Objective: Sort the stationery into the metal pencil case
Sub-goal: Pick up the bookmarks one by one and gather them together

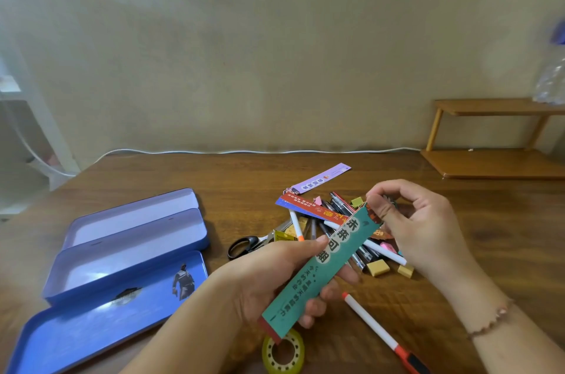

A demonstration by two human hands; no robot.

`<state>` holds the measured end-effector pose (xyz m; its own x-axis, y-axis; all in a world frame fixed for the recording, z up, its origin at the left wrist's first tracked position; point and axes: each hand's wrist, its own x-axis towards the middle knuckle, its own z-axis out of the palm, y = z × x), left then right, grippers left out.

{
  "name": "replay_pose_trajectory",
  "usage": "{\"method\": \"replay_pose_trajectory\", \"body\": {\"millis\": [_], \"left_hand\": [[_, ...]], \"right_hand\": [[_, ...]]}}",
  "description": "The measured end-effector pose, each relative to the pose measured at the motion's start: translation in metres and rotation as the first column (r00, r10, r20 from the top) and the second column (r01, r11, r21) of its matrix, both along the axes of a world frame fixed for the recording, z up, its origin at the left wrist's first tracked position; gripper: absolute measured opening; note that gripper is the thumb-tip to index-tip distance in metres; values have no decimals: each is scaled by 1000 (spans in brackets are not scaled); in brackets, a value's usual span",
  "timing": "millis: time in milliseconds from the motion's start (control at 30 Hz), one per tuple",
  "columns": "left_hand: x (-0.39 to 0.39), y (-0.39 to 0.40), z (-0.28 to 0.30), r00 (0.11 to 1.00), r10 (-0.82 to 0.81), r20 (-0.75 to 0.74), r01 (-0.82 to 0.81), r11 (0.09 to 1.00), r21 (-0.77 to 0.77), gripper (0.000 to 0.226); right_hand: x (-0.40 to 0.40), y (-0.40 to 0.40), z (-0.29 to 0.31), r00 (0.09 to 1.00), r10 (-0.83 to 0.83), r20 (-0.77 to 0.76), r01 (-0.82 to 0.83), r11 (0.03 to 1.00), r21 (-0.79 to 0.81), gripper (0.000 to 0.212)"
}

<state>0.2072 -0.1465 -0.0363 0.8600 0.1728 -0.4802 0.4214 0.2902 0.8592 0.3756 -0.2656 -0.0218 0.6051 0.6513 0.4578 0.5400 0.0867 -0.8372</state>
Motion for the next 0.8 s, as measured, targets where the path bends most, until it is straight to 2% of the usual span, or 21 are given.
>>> {"method": "replay_pose_trajectory", "body": {"millis": [100,233,300,333,367,400,433,467,500,633,800], "left_hand": [[-1,8,-1,992,-84,92,97,983,-152,54],[-1,6,-1,980,-126,151,152,972,-177,51],[-1,7,1,977,-65,203,102,978,-181,53],[-1,9,1,974,-15,227,61,978,-198,54],[0,13,0,968,41,249,16,975,-222,54],[0,16,1,960,96,262,-25,964,-265,54],[1,19,-1,951,140,274,-52,951,-304,53],[2,22,-2,945,184,272,-85,937,-339,53],[3,24,-3,940,215,263,-113,928,-356,54],[3,24,-5,942,233,240,-142,929,-342,56],[3,23,-3,948,236,216,-156,931,-330,56]], "right_hand": [[-1,0,4,988,89,-124,-90,996,1,10],[-2,0,8,956,186,-228,-193,981,-4,20],[11,0,4,981,72,-177,-83,995,-54,34],[20,0,1,996,-61,-71,47,981,-186,38],[28,0,-3,976,-186,114,216,901,-377,39],[34,0,-8,926,-227,302,363,757,-543,40],[38,0,-12,890,-198,412,438,627,-644,44],[39,2,-16,885,-161,437,448,549,-705,48],[38,3,-17,899,-142,415,424,521,-741,49],[34,5,-15,931,-149,334,360,536,-764,36],[40,5,-15,975,-151,163,223,668,-710,15]]}}
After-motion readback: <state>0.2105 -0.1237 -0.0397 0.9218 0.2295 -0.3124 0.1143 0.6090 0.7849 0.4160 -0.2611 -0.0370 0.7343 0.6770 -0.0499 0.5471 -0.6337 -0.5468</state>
